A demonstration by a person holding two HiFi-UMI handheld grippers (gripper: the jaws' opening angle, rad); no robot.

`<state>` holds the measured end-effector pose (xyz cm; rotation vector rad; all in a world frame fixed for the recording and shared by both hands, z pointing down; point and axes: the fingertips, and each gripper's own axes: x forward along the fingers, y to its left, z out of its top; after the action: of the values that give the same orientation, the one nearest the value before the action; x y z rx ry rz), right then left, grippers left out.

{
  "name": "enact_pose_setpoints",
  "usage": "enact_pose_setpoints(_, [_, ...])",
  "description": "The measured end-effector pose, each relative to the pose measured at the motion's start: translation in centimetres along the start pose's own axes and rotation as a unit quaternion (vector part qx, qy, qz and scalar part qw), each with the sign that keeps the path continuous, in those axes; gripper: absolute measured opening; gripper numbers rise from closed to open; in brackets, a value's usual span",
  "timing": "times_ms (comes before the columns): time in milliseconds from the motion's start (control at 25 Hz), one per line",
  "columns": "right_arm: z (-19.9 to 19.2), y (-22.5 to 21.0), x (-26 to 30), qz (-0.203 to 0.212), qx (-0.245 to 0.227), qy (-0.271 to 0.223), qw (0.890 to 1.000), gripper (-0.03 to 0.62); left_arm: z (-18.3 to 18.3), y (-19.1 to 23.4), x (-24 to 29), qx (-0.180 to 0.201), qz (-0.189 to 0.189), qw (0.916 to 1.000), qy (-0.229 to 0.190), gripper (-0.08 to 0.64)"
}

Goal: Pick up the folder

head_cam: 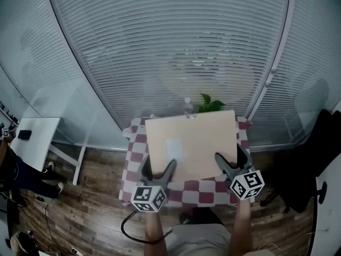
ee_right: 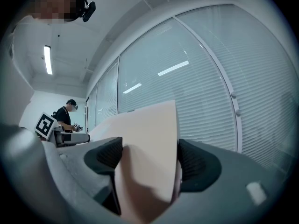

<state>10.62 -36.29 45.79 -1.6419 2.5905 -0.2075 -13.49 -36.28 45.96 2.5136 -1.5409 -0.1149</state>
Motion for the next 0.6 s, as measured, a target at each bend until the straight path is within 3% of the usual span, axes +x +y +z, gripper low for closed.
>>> enact_pose_setpoints(240, [-1.3, 0.7, -0.5, 0.004, 0.015, 0.021, 1.0, 0.379, -1.2, 0.4, -1.1, -0.012, 0.005, 0.9997, 0.019, 0.399])
enact_pose_setpoints(600, [-1.0, 0.5, -0.7, 0.005, 0.004, 0.01, 1.0, 0.379, -1.2, 0.0, -1.1, -0.006, 0.007, 0.9999, 0.01, 0.399])
